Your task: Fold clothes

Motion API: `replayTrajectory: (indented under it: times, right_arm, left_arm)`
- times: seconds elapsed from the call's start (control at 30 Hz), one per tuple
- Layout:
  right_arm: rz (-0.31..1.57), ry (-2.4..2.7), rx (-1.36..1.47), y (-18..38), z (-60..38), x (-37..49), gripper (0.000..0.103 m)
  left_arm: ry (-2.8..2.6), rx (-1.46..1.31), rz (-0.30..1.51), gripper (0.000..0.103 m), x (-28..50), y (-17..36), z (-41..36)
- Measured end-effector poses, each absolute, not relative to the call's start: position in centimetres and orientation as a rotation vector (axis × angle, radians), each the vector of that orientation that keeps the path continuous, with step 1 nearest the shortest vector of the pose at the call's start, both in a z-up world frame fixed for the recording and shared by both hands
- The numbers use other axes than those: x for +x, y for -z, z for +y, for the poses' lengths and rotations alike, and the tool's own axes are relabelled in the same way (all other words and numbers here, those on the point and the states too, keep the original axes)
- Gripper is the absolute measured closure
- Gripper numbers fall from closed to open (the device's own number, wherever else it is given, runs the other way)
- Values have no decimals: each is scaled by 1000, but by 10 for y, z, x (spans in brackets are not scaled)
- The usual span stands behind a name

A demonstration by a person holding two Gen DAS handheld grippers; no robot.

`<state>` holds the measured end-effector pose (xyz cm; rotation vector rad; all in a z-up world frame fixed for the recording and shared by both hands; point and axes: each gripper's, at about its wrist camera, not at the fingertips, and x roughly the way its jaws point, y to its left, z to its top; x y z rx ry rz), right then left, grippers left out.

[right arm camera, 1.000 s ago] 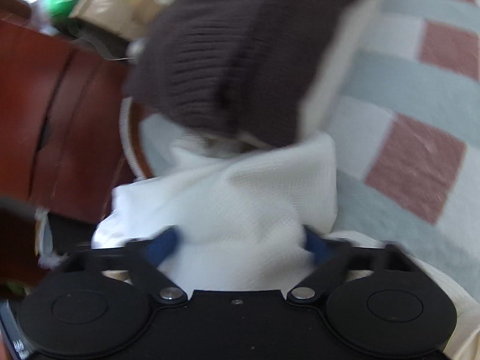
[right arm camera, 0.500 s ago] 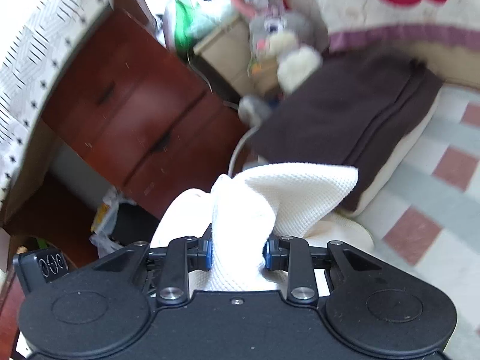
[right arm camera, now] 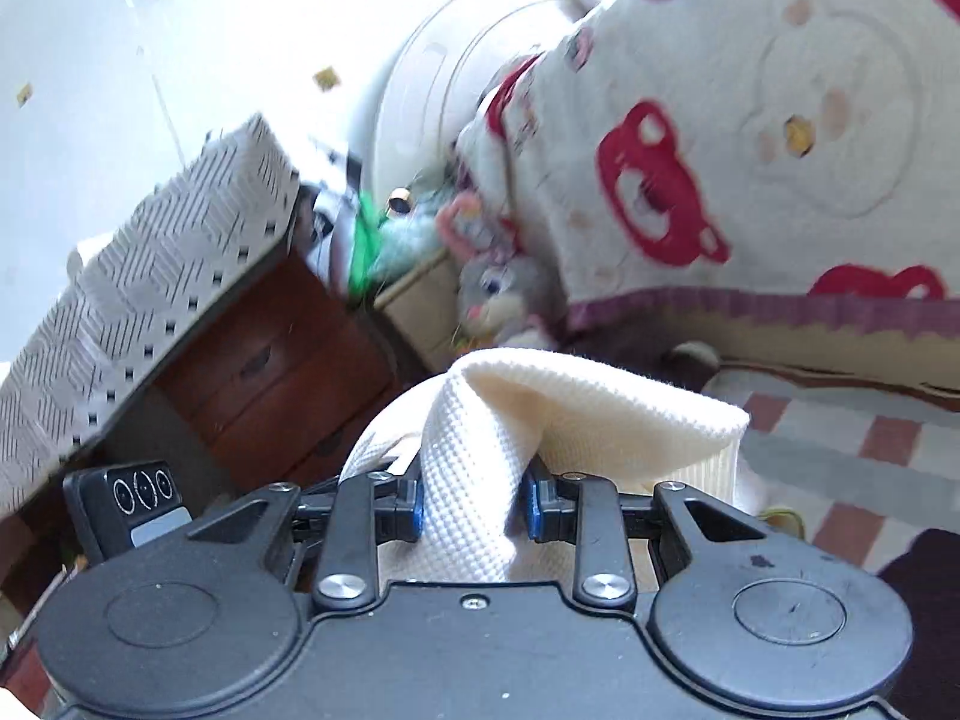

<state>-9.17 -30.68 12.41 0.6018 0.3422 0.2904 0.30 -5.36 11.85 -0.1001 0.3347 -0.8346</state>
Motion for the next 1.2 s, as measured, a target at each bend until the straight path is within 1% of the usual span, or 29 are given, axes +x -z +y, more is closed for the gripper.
replayTrajectory:
  times: [0.1,0.23,0.27,0.3,0.33,0.4,0.47,0.57,0.6,0.67,0.77,0.9,1.03,1.07,1.13,1.17,1.2]
  right_arm:
    - [274,-235,625,-143,-338,-116,70]
    - [209,-133,635,-160,-376,-142,68]
    - [234,-50,612,-160,-383,-144,63]
    - [284,67,571,-157,-391,-143,54]
    - [346,226,513,-149,-399,-139,38]
    - [454,536,404,-129,-418,-130,34]
    - [497,598,422,-106,-443,-120,34]
    - [535,536,573,-70,-474,-103,34]
    - [568,514,609,-59,-476,-90,34]
    - [624,481,605,-40,-475,-68,34]
    - [713,437,568,-15,-470,-37,34]
    - [841,383,503,10,-473,-10,35]
    - [913,351,457,29,-474,7,35]
    - [934,340,450,35,-474,11,35]
    - [972,346,438,48,-474,20,35]
    - [987,344,436,53,-474,23,35]
    - [1002,343,433,58,-474,27,35]
  left_arm:
    - [904,-143,251,91,4,-146,-88]
    - [979,-118,116,90,0,-184,-141]
    - [983,-109,107,89,4,-188,-154]
    - [972,-90,117,88,9,-188,-165]
    - [937,-67,141,87,14,-181,-174]
    - [845,-13,235,87,33,-152,-188]
    - [749,49,359,87,58,-103,-199]
    - [609,180,546,89,95,-18,-203]
    - [568,203,583,92,103,5,-199]
    - [517,246,618,92,114,36,-189]
    - [508,241,654,92,126,53,-173]
    - [519,190,719,89,141,68,-155]
    - [527,121,806,88,152,77,-149]
    - [542,103,822,87,152,79,-149]
    - [575,74,845,77,153,81,-150]
    - [590,63,853,68,153,83,-151]
    - [602,56,860,64,151,84,-153]
